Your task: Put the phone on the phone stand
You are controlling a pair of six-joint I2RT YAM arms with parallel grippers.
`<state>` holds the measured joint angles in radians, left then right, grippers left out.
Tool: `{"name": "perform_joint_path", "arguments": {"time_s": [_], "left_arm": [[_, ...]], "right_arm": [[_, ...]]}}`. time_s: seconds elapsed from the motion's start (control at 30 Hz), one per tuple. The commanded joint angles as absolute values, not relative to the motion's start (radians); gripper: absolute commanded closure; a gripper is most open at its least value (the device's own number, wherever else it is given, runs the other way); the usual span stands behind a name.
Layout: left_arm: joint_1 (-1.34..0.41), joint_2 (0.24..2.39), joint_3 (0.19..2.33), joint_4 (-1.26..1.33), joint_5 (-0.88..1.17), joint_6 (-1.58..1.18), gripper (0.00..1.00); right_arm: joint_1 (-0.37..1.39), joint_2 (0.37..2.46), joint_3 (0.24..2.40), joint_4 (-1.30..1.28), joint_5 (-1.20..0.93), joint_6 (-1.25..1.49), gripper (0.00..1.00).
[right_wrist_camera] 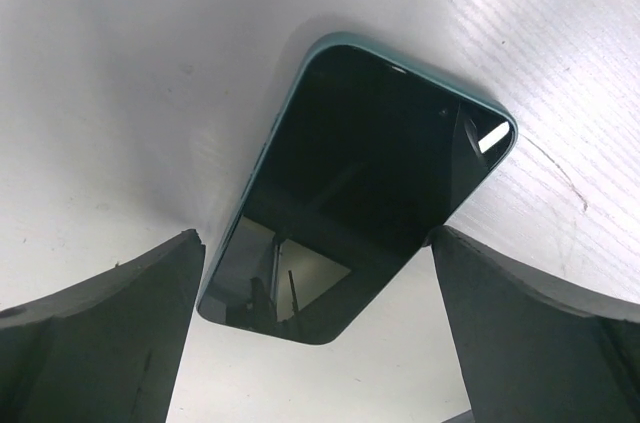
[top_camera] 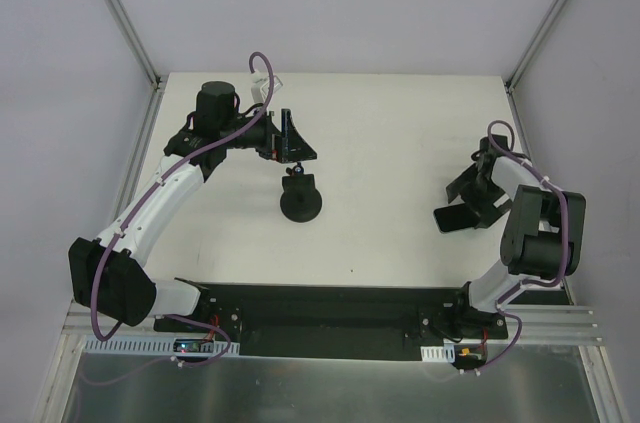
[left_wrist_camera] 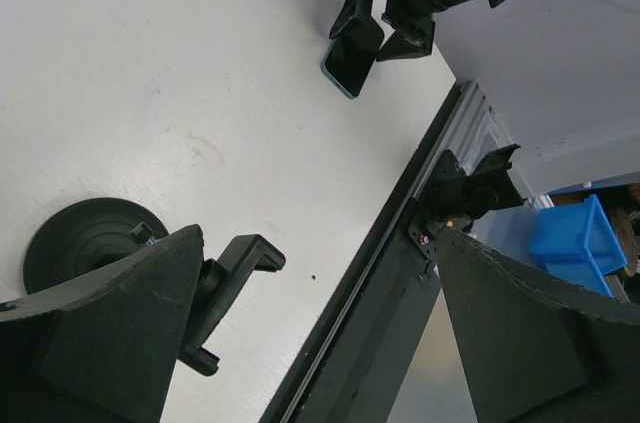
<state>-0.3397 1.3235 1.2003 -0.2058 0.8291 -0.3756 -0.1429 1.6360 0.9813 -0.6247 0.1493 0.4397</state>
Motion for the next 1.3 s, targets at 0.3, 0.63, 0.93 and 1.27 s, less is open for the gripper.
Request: {"name": "perform_joint_path", "arguments": {"time_s": [0.3, 0.63, 0.93, 1.27], "left_arm": [[-0.344, 1.310, 1.198, -0.170, 0.845, -0.377, 0.03], [-0.344, 1.319, 1.197, -0.172, 0.844, -0.376, 0.03], [-0.344, 1.321, 1.197, -0.172, 0.844, -0.376, 0.03], [-0.344, 1.319, 1.195, -0.170, 0.836, -0.374, 0.02]], "right_arm": [[-0.158, 1.756, 1.045, -0.618, 0.058, 0.374, 0.01], [-0.086, 1.776, 1.121, -0.569, -0.077, 0.218, 0.01], [-0.084, 1.801, 1.132, -0.557, -0.150, 0.297, 0.04], [-0.080, 1.818, 1.135, -0.653, 0.076, 0.652, 0.09]]}}
